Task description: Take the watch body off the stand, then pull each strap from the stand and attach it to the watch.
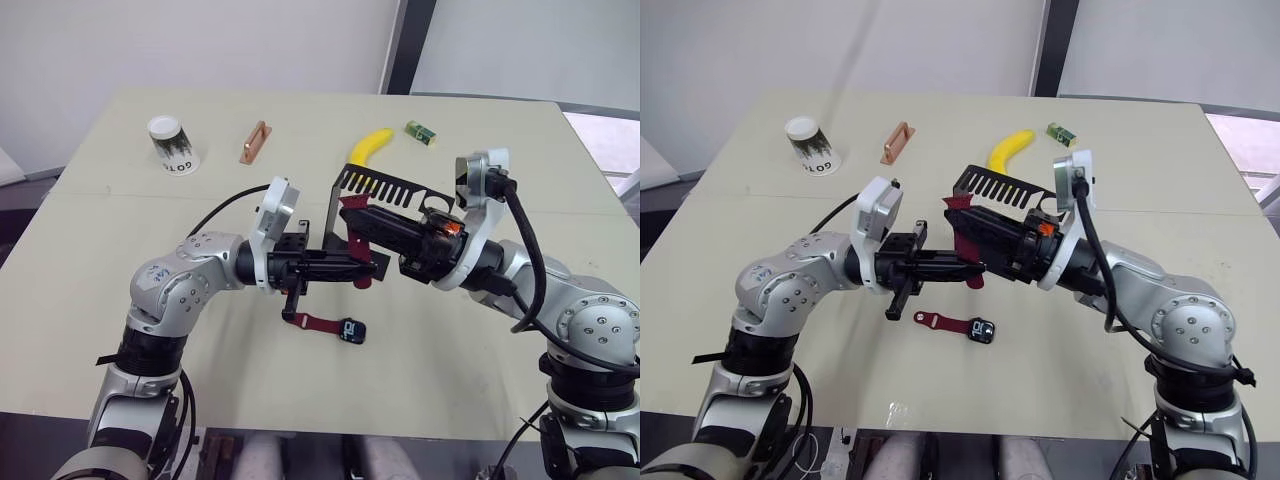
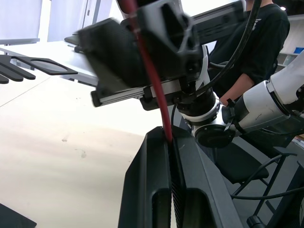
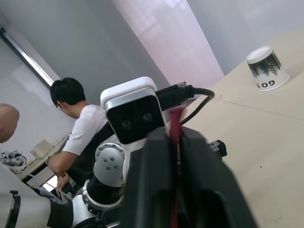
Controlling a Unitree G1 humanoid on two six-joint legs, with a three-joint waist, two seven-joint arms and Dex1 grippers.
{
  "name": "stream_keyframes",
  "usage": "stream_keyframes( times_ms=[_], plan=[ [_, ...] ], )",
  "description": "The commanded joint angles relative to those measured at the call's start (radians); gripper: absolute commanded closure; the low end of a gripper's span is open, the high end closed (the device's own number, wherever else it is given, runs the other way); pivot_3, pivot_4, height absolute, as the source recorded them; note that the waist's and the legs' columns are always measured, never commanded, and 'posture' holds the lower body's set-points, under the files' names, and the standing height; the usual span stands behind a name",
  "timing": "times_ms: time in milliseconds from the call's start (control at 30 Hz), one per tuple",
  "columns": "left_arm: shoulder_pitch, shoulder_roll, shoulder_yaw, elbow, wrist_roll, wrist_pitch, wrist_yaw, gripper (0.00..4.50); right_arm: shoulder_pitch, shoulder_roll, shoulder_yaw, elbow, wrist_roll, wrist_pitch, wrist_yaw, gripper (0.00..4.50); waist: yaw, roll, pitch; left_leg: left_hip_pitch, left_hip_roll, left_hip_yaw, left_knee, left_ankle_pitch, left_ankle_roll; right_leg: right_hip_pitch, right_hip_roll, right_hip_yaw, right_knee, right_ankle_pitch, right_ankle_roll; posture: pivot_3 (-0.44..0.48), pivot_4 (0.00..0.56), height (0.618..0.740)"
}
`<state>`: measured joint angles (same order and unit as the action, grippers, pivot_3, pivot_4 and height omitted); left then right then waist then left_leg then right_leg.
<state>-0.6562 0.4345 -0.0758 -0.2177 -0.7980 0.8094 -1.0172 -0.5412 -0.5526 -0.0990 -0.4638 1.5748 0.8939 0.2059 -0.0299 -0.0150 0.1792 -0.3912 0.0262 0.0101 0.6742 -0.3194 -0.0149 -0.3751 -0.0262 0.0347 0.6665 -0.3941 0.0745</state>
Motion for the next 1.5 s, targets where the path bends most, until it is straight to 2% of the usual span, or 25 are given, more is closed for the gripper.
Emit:
stream_keyframes(
  times_ms=[33, 400, 533, 633, 733, 867, 967, 1033, 1133, 1300, 1500],
  plan=[
    [-0.014, -0.005, 0.022, -0.019, -0.025, -0.003, 0.002, 4.50, -0.008, 0.004, -0.014, -0.035, 0.019, -0.023, 0.001, 4.48, 0.000, 0.000, 0.000, 0.000, 0.000, 0.000, 0.000, 0.000, 0.000, 0.000, 0.000, 0.000, 0.000, 0.000, 0.000, 0.000, 0.150, 0.740],
    [-0.028, 0.008, 0.013, -0.002, -0.026, 0.048, 0.023, 4.50, -0.007, 0.008, -0.015, -0.045, 0.020, -0.025, 0.009, 4.48, 0.000, 0.000, 0.000, 0.000, 0.000, 0.000, -0.001, 0.000, 0.000, 0.000, 0.000, 0.000, -0.001, 0.000, 0.000, 0.000, 0.150, 0.740],
    [-0.025, 0.052, 0.005, -0.016, -0.006, 0.048, -0.010, 3.16, 0.013, -0.027, -0.026, -0.070, -0.005, -0.014, 0.036, 4.50, 0.000, 0.000, 0.000, 0.000, 0.000, 0.000, -0.001, 0.000, 0.000, 0.000, 0.000, 0.000, -0.001, 0.000, 0.000, 0.000, 0.150, 0.740],
    [0.030, 0.149, -0.046, -0.058, 0.095, -0.050, -0.082, 1.68, 0.079, -0.125, -0.062, -0.132, -0.053, 0.008, 0.120, 4.50, 0.001, 0.000, 0.000, 0.000, 0.000, 0.000, -0.004, 0.000, 0.000, 0.000, 0.000, 0.000, -0.004, 0.000, 0.000, 0.000, 0.150, 0.740],
    [0.078, 0.202, -0.094, -0.074, 0.170, -0.133, -0.123, 0.18, 0.165, -0.224, -0.105, -0.182, -0.103, 0.006, 0.218, 4.50, 0.003, 0.000, 0.000, 0.000, 0.000, 0.000, -0.008, 0.000, 0.000, 0.000, 0.000, 0.000, -0.004, 0.000, 0.000, 0.000, 0.150, 0.740],
    [0.118, 0.209, -0.165, -0.055, 0.288, -0.233, -0.114, 0.08, 0.302, -0.352, -0.153, -0.249, -0.227, -0.018, 0.373, 4.50, 0.008, 0.000, 0.000, -0.001, 0.000, 0.000, -0.009, 0.000, 0.000, 0.001, 0.000, 0.000, -0.006, 0.000, 0.000, 0.000, 0.150, 0.740],
    [0.126, 0.176, -0.272, 0.017, 0.450, -0.359, -0.078, 0.08, 0.481, -0.443, -0.209, -0.298, -0.361, -0.042, 0.520, 4.50, 0.015, 0.000, 0.000, -0.001, -0.001, 0.000, -0.008, 0.000, 0.001, 0.001, 0.000, 0.000, -0.008, 0.000, 0.000, 0.000, 0.150, 0.740],
    [0.128, 0.153, -0.313, 0.058, 0.513, -0.416, -0.069, 0.08, 0.573, -0.476, -0.228, -0.321, -0.447, -0.076, 0.593, 4.50, 0.026, 0.000, 0.000, 0.001, -0.001, 0.000, -0.008, 0.000, 0.001, 0.002, 0.000, 0.001, -0.008, 0.000, 0.000, 0.000, 0.150, 0.740],
    [0.119, 0.105, -0.359, 0.134, 0.604, -0.500, -0.038, 0.08, 0.665, -0.484, -0.240, -0.334, -0.541, -0.132, 0.648, 4.50, 0.028, 0.000, 0.000, 0.001, -0.001, 0.000, -0.008, 0.001, 0.001, 0.002, 0.001, 0.001, -0.008, 0.000, 0.000, 0.000, 0.150, 0.740],
    [0.115, 0.037, -0.385, 0.179, 0.673, -0.538, -0.007, 0.08, 0.750, -0.468, -0.235, -0.340, -0.648, -0.201, 0.697, 4.50, 0.029, 0.000, 0.000, 0.001, -0.001, 0.000, -0.007, 0.001, 0.001, 0.002, 0.001, 0.001, -0.006, 0.000, 0.000, 0.000, 0.150, 0.740],
    [0.122, -0.008, -0.395, 0.196, 0.721, -0.540, 0.015, 0.08, 0.782, -0.451, -0.218, -0.342, -0.698, -0.233, 0.707, 4.50, 0.030, 0.000, 0.000, 0.001, -0.001, 0.001, -0.006, 0.001, 0.000, 0.002, 0.001, 0.001, -0.005, 0.000, 0.000, 0.000, 0.150, 0.740]
  ],
)
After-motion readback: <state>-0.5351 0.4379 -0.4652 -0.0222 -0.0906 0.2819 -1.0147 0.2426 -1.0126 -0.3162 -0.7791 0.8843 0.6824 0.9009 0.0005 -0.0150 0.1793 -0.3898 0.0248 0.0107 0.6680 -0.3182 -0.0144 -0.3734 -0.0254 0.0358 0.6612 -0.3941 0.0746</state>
